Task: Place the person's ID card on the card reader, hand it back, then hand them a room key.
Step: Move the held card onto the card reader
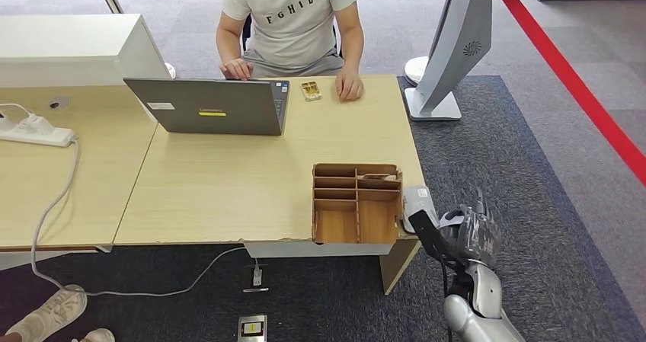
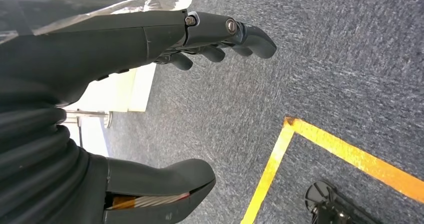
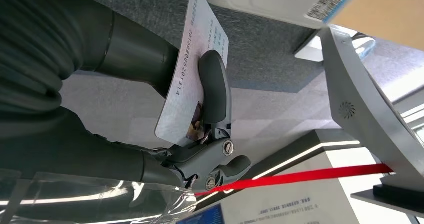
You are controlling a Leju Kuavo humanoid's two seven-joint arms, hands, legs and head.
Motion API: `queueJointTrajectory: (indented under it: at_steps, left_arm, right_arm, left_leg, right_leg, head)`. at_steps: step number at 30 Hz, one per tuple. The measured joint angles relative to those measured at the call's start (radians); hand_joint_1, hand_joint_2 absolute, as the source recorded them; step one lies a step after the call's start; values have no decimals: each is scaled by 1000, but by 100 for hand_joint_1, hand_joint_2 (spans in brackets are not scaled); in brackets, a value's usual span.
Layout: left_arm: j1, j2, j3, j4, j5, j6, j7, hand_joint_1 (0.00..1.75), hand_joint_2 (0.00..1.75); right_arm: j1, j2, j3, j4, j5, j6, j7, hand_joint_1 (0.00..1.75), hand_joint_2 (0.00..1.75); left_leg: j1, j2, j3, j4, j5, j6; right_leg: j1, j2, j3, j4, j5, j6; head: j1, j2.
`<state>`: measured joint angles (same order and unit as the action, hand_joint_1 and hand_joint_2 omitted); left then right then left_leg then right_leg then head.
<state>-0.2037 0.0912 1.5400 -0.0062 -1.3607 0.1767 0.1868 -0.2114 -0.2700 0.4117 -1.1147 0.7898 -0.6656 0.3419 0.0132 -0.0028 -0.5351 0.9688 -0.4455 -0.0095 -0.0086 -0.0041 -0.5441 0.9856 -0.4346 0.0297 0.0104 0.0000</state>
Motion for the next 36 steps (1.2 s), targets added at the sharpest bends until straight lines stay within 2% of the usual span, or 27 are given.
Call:
queueJointTrajectory:
  at_steps: [6,15,20,27,32,36]
  left_arm:
    - [0,5,0,0,0,-5,-3,0,175]
    - [0,4,0,0,15,12,-6,0,175]
    - [1,4,0,0,23,14,-9,0,175]
    - [5,4,0,0,28,6,-16,0,175]
    - [8,5,0,0,19,-13,-20,0,175]
    - [8,9,0,0,12,-21,-21,0,175]
  right_arm:
    - [-4,10,0,77,3,9,-22,175,175]
    - [-31,53,1,155,1,-2,-81,175,175]
    - [-42,57,-13,155,94,-19,-59,175,175]
    - [-29,64,-124,90,253,-20,-80,175,175]
    - [-10,70,-214,43,284,-20,-83,175,175]
    - [-3,81,-278,14,272,-20,-121,175,175]
  left_leg:
    - [0,0,0,0,0,0]
    - [0,0,0,0,0,0]
    - [0,0,0,0,0,0]
    - [0,0,0,0,0,0]
    - [0,0,0,0,0,0]
    - [0,0,0,0,0,0]
  right_leg:
    - [0,0,0,0,0,0]
    - [0,0,0,0,0,0]
    - [0,0,0,0,0,0]
    - [0,0,0,0,0,0]
    - [0,0,0,0,0,0]
    - [0,0,0,0,0,0]
  head:
    - [0,0]
    - [0,0]
    - [0,0]
    - [0,0]
    - [0,0]
    - [0,0]
